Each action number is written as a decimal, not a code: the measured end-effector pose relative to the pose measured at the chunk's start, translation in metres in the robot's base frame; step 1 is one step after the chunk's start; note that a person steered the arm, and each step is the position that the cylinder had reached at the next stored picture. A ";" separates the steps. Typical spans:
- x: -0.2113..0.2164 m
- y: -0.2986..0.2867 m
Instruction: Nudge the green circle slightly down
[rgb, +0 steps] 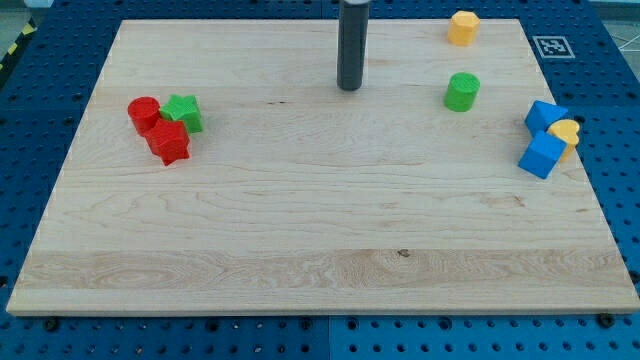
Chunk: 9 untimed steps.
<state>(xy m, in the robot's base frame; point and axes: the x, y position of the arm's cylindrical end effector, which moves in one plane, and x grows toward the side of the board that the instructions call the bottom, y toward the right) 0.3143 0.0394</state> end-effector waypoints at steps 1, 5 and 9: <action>-0.011 0.050; 0.001 0.197; 0.017 0.132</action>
